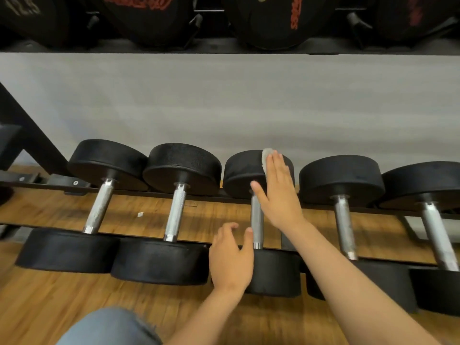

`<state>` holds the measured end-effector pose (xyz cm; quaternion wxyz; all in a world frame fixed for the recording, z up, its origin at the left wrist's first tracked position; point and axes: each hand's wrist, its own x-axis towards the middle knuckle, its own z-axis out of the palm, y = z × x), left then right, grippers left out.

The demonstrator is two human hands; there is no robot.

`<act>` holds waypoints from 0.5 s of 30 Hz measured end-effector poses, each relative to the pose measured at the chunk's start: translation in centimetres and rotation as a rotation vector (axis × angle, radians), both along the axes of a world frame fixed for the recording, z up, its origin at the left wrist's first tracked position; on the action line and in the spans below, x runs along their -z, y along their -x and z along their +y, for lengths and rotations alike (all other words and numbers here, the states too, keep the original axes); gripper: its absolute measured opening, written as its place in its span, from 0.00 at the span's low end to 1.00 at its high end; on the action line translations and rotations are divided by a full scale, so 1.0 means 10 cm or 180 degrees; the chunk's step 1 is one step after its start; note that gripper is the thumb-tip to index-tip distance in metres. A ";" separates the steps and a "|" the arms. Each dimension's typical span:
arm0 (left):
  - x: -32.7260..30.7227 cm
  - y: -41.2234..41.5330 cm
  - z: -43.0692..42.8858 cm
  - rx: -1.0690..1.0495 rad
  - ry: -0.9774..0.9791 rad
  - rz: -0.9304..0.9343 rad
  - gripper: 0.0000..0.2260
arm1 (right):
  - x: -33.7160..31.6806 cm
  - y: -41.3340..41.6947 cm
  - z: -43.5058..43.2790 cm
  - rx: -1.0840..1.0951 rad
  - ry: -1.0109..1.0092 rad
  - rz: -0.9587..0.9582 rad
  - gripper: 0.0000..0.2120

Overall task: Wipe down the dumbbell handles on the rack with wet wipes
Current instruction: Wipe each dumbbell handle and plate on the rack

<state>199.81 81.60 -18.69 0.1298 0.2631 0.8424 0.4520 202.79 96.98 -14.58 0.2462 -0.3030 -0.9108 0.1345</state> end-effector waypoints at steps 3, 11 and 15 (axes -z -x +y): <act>0.01 0.00 0.00 -0.0134 -0.0250 -0.0320 0.12 | -0.01 0.02 0.13 -0.0124 0.0140 0.0036 0.35; -0.01 -0.01 -0.02 -0.0200 -0.0298 -0.0401 0.02 | 0.23 -0.18 0.05 -0.0040 0.0997 0.0733 0.39; -0.01 -0.02 -0.01 -0.0250 -0.0350 -0.0469 0.02 | 0.10 -0.08 0.40 0.0068 0.1858 0.1026 0.37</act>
